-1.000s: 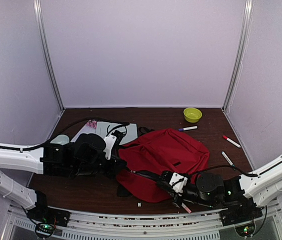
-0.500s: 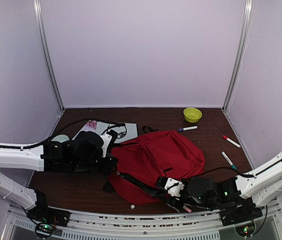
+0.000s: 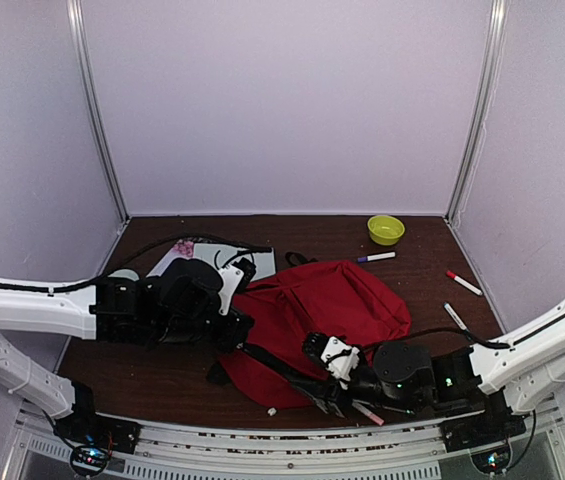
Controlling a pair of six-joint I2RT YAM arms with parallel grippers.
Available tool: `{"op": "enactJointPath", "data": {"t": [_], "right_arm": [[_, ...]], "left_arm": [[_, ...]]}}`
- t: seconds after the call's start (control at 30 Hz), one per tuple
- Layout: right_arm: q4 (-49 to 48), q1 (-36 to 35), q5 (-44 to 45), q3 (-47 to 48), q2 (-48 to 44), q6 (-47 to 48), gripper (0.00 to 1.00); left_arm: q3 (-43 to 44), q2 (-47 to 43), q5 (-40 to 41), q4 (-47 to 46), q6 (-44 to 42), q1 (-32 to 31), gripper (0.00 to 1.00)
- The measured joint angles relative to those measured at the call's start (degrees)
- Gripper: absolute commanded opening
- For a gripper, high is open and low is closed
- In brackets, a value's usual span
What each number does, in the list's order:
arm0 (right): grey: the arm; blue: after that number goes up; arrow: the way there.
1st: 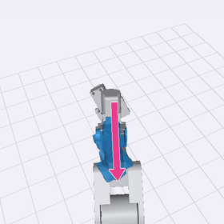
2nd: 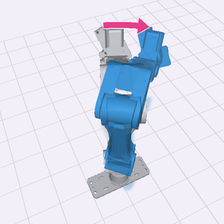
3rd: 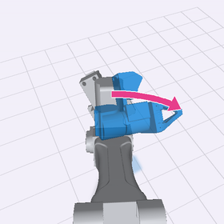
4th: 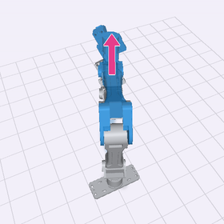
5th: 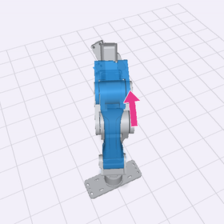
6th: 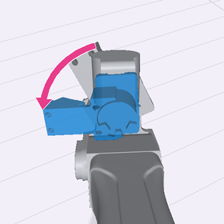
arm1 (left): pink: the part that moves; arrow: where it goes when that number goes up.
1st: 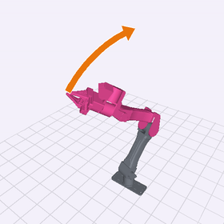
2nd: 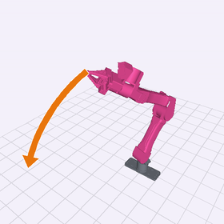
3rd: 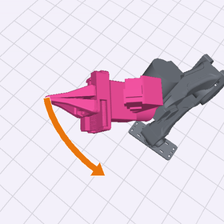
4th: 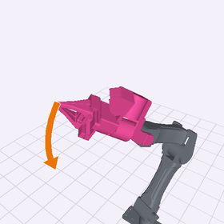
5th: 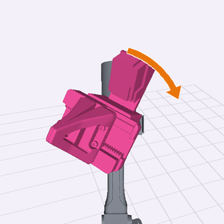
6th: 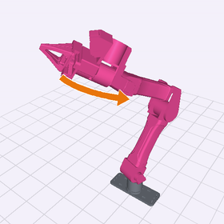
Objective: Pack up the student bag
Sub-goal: Hold the largest pocket of the student bag.
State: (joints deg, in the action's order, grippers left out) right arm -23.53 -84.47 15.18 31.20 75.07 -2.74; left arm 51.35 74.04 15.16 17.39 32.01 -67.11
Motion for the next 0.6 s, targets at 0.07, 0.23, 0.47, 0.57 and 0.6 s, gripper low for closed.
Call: {"op": "enactJointPath", "data": {"t": [0.07, 0.23, 0.47, 0.57, 0.6], "right_arm": [[-1.0, 0.0, 1.8, 1.0, 0.9, -1.0, 0.56], [-0.3, 0.8, 3.5, 6.8, 5.9, -4.2, 0.48], [2.1, 3.5, 0.2, 12.9, 12.9, -9.5, 0.38], [3.0, 4.2, -0.5, 13.0, 14.5, -10.9, 0.35], [3.3, 4.5, -1.0, 13.3, 15.1, -11.2, 0.33]], "left_arm": [[0.0, 0.2, 0.0, 0.0, 0.0, -0.2, 0.0], [0.0, 0.2, 0.0, -0.1, 0.0, -0.7, 0.0], [0.0, 0.2, 0.0, -0.2, 0.0, -1.0, 0.0], [0.0, 0.2, 0.0, -0.2, 0.0, -1.2, 0.0], [0.0, 0.2, 0.0, -0.2, 0.0, -1.3, 0.0]]}}
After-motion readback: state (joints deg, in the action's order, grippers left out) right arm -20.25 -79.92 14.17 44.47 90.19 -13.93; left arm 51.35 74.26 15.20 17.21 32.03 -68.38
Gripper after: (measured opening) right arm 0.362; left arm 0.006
